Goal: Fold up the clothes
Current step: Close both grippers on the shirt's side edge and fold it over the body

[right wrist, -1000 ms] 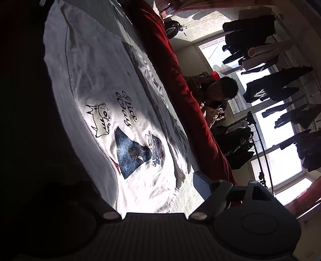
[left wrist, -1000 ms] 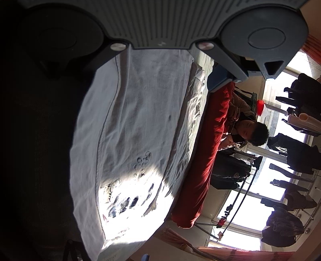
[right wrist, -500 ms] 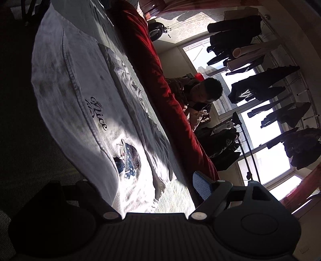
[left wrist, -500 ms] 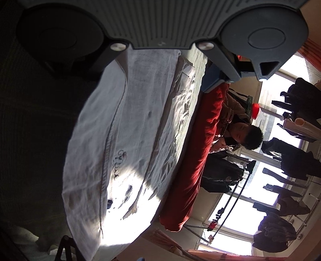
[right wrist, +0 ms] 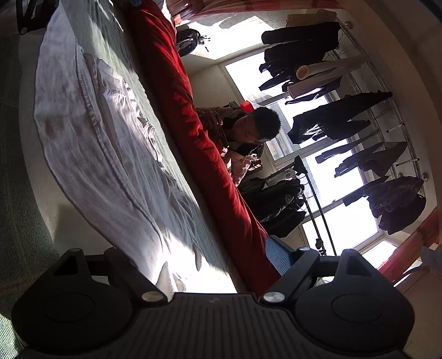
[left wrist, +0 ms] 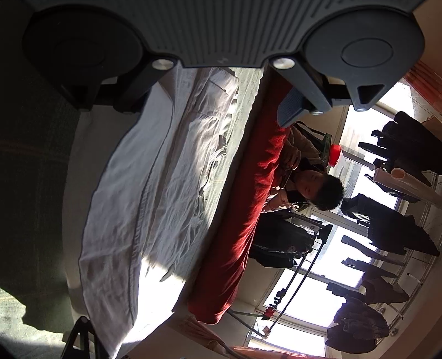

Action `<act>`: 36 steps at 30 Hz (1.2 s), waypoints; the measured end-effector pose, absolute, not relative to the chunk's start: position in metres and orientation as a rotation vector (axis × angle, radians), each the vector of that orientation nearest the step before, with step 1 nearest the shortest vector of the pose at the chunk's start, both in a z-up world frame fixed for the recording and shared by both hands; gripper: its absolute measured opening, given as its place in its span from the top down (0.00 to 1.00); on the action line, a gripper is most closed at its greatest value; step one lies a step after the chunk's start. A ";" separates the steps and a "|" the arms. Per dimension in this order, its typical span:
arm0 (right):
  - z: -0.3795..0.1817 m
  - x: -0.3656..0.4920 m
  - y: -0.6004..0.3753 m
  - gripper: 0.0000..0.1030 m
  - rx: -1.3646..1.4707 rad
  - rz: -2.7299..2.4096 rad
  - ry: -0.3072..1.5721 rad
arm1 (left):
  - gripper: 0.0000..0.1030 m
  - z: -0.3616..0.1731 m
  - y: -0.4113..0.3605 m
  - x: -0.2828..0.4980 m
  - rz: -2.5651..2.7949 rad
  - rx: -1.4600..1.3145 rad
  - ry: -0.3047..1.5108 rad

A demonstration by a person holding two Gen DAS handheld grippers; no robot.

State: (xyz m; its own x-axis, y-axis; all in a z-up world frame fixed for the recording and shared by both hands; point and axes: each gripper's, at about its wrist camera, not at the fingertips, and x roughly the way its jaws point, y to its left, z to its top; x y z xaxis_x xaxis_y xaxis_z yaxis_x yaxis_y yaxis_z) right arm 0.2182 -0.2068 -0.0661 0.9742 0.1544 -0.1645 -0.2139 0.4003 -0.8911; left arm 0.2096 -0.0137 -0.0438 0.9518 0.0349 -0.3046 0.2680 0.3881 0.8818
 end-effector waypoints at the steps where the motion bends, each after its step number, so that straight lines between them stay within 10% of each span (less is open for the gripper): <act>1: -0.066 0.225 -0.205 0.16 -1.136 0.227 0.056 | 0.15 -0.043 -0.013 0.218 -0.141 1.169 0.284; 36: -0.088 0.452 -0.162 0.13 -0.982 0.338 0.300 | 0.15 -0.073 0.028 0.407 -0.158 1.023 0.486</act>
